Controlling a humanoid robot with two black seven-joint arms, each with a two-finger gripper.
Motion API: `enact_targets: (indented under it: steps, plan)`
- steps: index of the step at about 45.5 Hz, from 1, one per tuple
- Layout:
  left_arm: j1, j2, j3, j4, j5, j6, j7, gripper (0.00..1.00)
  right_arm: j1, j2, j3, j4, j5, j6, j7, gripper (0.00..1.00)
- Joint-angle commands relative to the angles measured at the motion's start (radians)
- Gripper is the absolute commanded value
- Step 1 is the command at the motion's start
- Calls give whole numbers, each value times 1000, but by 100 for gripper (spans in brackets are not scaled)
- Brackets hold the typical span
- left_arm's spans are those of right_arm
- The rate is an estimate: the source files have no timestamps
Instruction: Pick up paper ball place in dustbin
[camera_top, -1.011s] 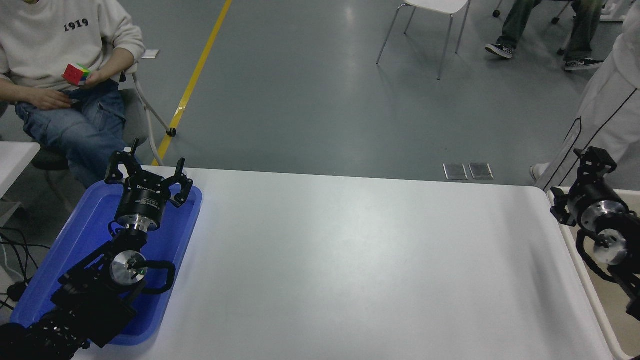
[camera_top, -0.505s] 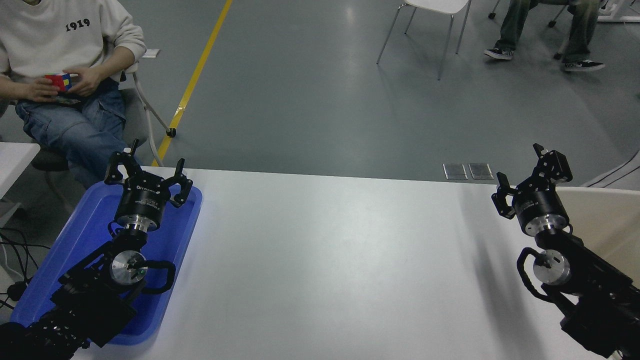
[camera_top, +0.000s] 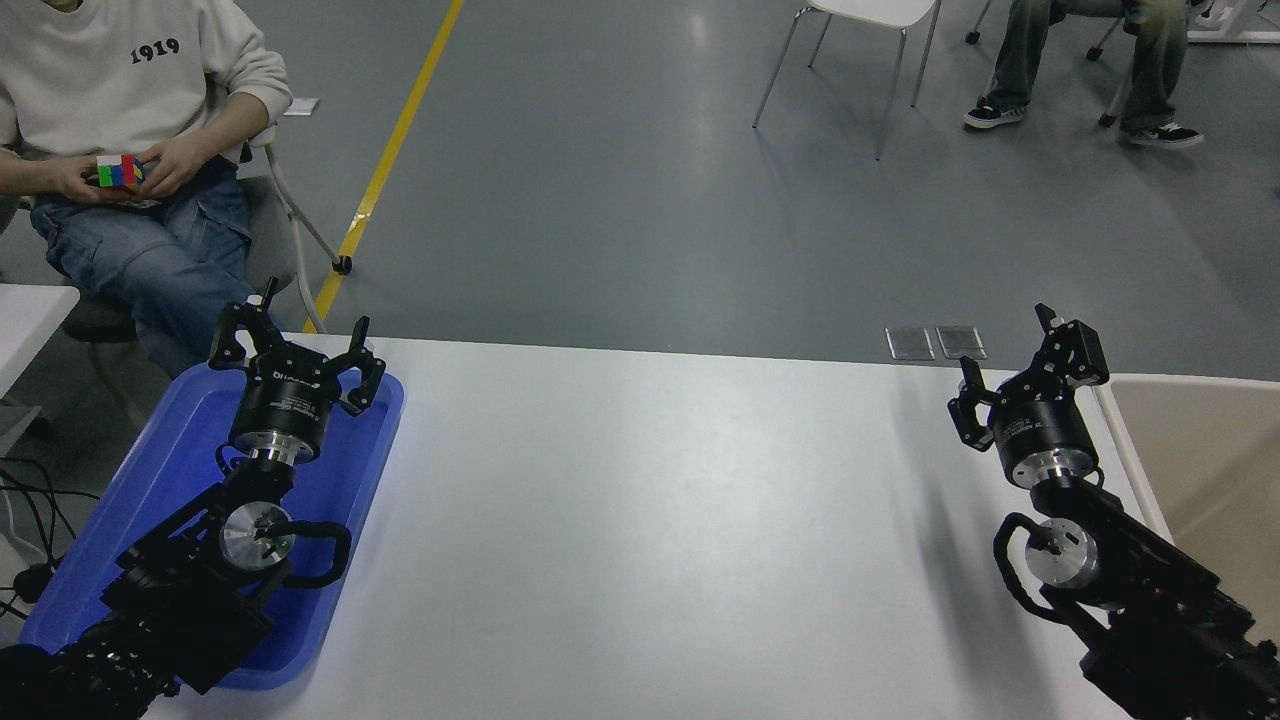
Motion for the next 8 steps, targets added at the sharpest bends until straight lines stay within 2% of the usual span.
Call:
enact_targets:
  steps: [1, 8]
  plan:
    - [0, 0, 0, -1, 0, 0, 0, 100, -58, -7, 38, 105, 0, -19, 4, 100]
    - [0, 0, 0, 0, 0, 0, 0, 100, -62, -14, 35, 102, 0, -28, 2, 100]
